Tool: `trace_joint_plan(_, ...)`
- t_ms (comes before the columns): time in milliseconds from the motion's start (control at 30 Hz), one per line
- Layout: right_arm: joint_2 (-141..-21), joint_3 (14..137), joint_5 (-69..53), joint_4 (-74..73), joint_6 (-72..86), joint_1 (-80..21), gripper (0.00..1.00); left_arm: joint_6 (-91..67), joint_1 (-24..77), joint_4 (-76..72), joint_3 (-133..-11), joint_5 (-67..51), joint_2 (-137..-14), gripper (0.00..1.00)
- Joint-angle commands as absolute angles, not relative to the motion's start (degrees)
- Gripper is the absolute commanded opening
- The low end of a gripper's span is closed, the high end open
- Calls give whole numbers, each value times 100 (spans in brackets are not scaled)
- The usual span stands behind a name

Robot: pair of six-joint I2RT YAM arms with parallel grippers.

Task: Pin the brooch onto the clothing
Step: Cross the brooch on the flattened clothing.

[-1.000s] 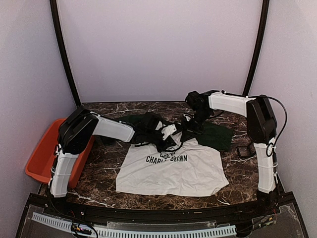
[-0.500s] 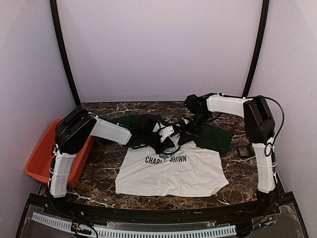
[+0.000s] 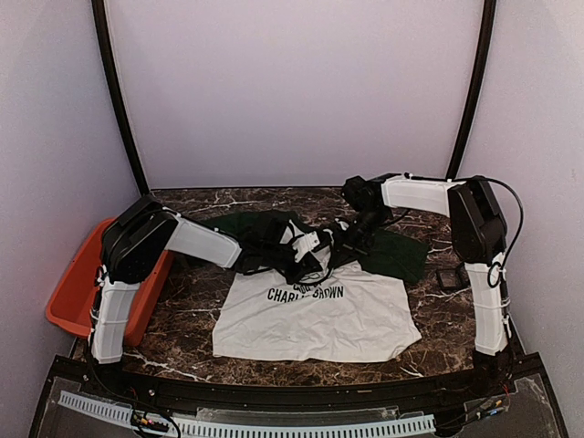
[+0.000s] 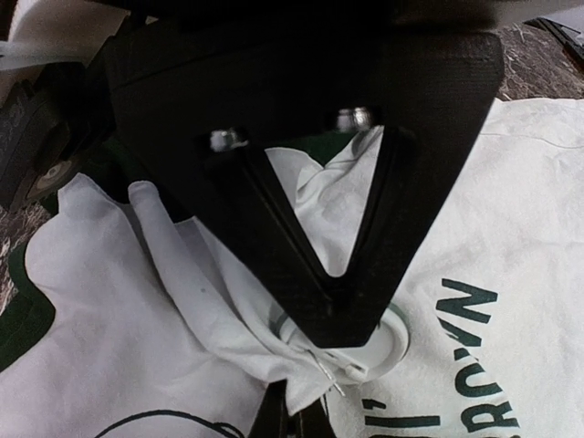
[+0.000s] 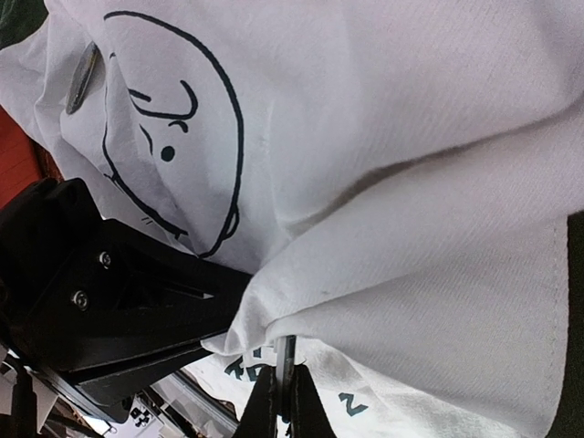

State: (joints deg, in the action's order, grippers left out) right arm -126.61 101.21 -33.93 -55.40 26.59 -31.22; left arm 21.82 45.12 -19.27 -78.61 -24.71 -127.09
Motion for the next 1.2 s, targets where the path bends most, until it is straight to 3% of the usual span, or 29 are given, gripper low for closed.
trace_joint_plan(0,-12598,9927,-3691,-5260,2531,-3190,0,2210,4570,-2453,-7812,-2829,-12185,1)
trace_joint_plan(1167,-11605,8993,-4281,-4561,1723,-3507,0,1823,4562,-2374,-7980,-3283,-11990,3)
